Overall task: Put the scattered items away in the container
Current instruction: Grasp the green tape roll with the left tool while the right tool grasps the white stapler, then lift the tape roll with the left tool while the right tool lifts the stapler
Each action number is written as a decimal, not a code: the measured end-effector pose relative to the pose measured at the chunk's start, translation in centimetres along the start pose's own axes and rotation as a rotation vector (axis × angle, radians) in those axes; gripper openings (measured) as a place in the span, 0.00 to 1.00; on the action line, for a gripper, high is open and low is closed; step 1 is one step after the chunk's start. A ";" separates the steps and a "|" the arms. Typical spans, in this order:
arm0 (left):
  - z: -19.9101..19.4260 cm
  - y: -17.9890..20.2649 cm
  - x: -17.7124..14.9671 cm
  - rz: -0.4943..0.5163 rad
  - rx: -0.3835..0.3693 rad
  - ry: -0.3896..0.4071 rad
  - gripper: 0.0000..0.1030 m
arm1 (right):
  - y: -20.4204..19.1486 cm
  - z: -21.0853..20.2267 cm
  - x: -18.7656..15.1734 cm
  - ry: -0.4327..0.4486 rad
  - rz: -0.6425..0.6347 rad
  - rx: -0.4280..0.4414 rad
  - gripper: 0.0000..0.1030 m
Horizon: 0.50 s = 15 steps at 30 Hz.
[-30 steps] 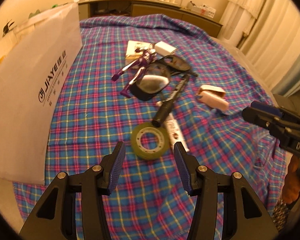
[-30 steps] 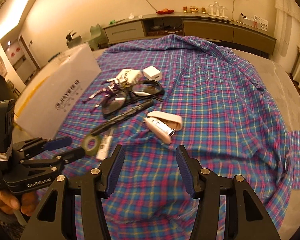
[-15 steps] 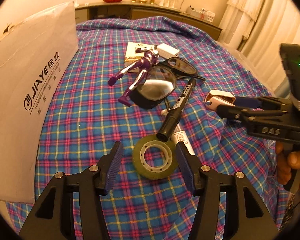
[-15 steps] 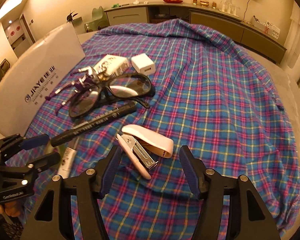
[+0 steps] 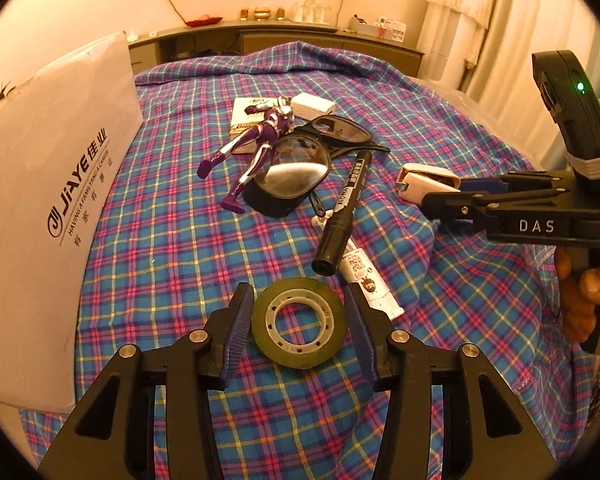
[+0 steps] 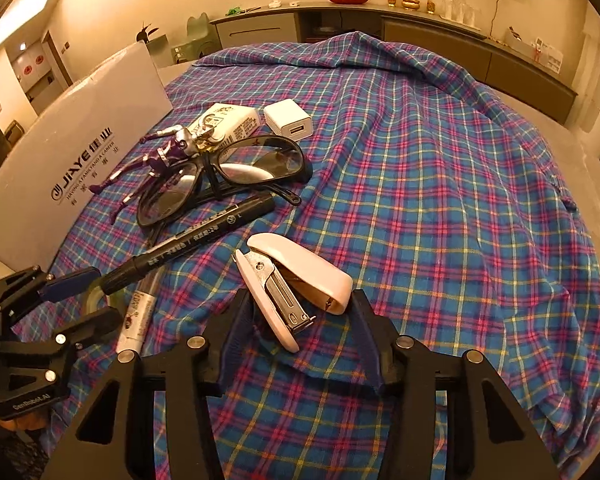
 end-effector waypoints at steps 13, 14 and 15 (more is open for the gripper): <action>-3.3 -0.3 0.2 -0.015 0.025 0.036 0.47 | -1.9 -2.7 -0.4 0.047 0.010 0.057 0.45; -3.6 -0.3 0.3 -0.013 0.027 0.040 0.47 | -2.1 -2.9 -0.4 0.052 0.009 0.060 0.45; -3.9 -0.2 0.3 -0.012 0.029 0.043 0.47 | -2.2 -3.1 -0.4 0.056 0.009 0.063 0.45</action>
Point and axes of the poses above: each gripper's, at about its wrist camera, not at the fingertips, and z roughly the way its jaws point, y to its right, x to its top, the point moved 7 cm from there along z, roughly the way its jaws point, and after that the axes turned 3 degrees about -z, right-handed, at the moved point
